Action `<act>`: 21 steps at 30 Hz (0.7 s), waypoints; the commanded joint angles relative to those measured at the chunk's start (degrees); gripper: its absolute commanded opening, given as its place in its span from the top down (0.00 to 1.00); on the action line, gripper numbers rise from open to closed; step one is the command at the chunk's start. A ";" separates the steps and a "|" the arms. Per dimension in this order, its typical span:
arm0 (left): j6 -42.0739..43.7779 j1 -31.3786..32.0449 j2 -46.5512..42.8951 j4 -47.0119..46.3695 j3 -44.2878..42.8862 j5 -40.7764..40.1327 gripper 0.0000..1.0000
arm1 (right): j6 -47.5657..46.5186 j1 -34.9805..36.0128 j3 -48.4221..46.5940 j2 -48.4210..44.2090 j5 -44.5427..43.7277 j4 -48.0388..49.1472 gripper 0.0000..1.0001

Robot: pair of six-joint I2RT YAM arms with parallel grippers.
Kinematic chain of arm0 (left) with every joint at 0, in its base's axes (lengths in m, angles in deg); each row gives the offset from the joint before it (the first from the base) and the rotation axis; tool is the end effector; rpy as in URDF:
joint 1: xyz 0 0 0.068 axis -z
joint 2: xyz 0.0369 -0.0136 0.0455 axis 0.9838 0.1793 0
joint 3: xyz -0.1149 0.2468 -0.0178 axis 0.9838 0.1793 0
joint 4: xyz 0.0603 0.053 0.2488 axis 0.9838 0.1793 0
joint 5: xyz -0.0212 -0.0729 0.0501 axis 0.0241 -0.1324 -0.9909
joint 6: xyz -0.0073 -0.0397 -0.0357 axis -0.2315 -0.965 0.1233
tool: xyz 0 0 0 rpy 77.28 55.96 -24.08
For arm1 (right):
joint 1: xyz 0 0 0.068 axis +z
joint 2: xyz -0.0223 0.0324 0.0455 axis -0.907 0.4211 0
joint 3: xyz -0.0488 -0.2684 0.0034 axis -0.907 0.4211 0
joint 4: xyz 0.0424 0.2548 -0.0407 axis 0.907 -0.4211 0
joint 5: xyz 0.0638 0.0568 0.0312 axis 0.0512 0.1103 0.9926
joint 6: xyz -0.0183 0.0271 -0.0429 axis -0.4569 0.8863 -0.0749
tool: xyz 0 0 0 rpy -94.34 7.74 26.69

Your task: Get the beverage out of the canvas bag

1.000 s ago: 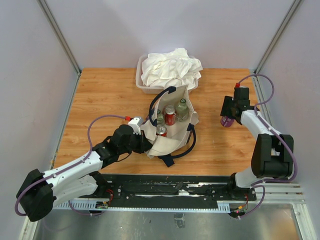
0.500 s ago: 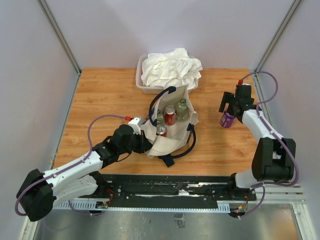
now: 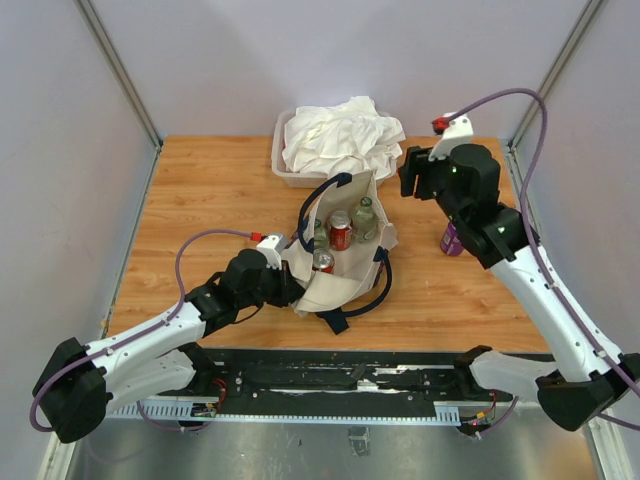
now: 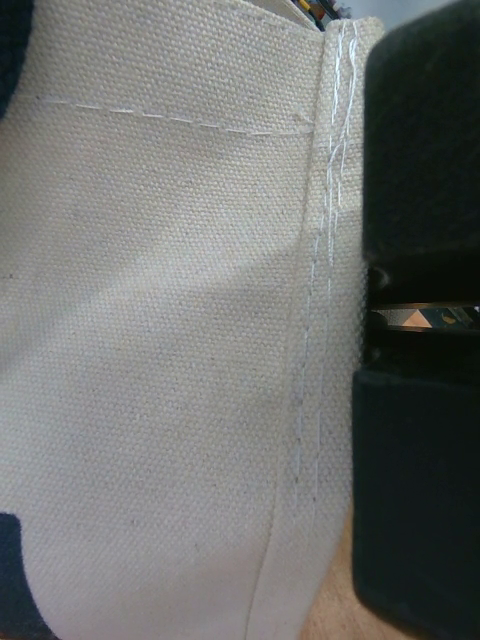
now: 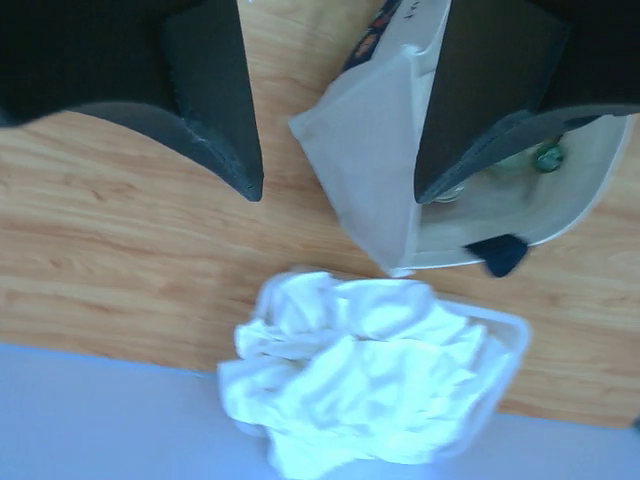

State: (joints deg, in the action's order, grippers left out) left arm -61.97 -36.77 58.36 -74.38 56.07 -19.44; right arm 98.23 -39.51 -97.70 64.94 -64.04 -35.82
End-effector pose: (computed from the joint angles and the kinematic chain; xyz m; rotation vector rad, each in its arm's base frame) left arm 0.1468 -0.1401 0.2046 0.2649 2.2372 -0.8171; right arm 0.2285 0.1011 0.4356 -0.0760 1.7485 0.2773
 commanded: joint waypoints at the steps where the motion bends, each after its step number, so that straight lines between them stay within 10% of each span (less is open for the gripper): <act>1: 1.29 -0.08 0.91 6.20 0.85 -1.81 0.92 | -2.30 9.39 -2.83 2.93 -1.25 -3.78 0.52; 8: 1.38 -0.05 0.85 6.12 0.95 -1.95 0.92 | -3.20 16.94 -4.51 10.35 -0.70 -1.48 0.97; 21: 1.79 -0.09 1.28 6.62 -0.11 -2.75 0.92 | 0.21 17.12 -5.29 22.38 -7.83 -1.45 0.99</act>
State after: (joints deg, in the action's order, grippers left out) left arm -61.45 -36.77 58.53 -74.16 55.81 -19.44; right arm 96.64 -22.84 -101.33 85.88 -66.91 -37.00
